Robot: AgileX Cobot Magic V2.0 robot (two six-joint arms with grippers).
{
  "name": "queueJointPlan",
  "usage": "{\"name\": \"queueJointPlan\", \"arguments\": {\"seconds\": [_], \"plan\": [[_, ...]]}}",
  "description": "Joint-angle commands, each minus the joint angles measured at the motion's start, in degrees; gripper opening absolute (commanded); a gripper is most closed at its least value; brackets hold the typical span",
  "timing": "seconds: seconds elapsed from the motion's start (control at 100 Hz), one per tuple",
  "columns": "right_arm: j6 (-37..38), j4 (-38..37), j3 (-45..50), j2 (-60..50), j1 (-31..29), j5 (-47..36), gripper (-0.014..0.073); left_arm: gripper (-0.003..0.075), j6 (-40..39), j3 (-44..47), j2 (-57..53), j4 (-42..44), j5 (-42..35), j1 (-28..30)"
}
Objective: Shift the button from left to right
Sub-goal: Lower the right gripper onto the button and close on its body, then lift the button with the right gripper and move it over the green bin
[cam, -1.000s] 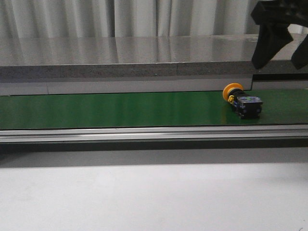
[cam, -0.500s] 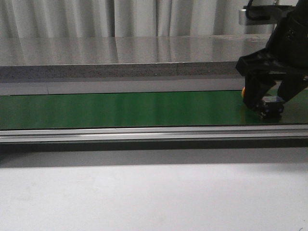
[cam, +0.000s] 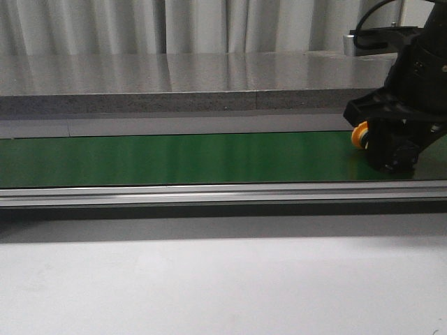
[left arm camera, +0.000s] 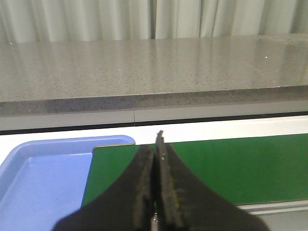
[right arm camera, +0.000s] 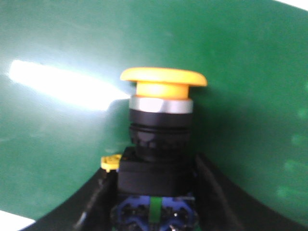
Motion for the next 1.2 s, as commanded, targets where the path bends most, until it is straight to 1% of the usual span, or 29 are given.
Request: {"name": "queueJointPlan", "arguments": {"seconds": [0.0, 0.12, 0.24, 0.38, 0.5, 0.83, 0.97, 1.19], "plan": [[-0.5, -0.1, -1.6, -2.9, 0.0, -0.7, 0.0248, -0.0020, -0.1, -1.6, 0.3, -0.1, -4.7, -0.6], [-0.5, -0.4, -1.9, -4.6, -0.4, 0.6, 0.0248, -0.0020, -0.1, -1.6, 0.3, -0.1, -4.7, -0.6], [-0.5, -0.8, -4.0, -6.4, -2.0, 3.4, 0.0248, -0.0020, -0.1, -1.6, 0.3, -0.1, -4.7, -0.6], [-0.7, -2.8, -7.0, -7.9, -5.7, 6.0, 0.0248, -0.0020, -0.1, -1.6, 0.3, -0.1, -4.7, -0.6], [-2.1, -4.2, -9.3, -7.9, -10.1, 7.4, 0.0248, -0.0020, -0.1, -1.6, 0.3, -0.1, -4.7, -0.6], [-7.7, -4.1, -10.4, -7.8, -21.8, 5.9, 0.0248, -0.0020, -0.1, -1.6, 0.3, -0.1, -4.7, -0.6], [-9.0, -4.0, -10.4, -7.6, -25.2, 3.7, 0.0248, -0.0020, -0.1, -1.6, 0.3, -0.1, -4.7, -0.6], [-13.1, -3.8, -10.4, -6.5, -28.9, 1.2, 0.0248, -0.0020, -0.1, -1.6, 0.3, -0.1, -4.7, -0.6]]}}
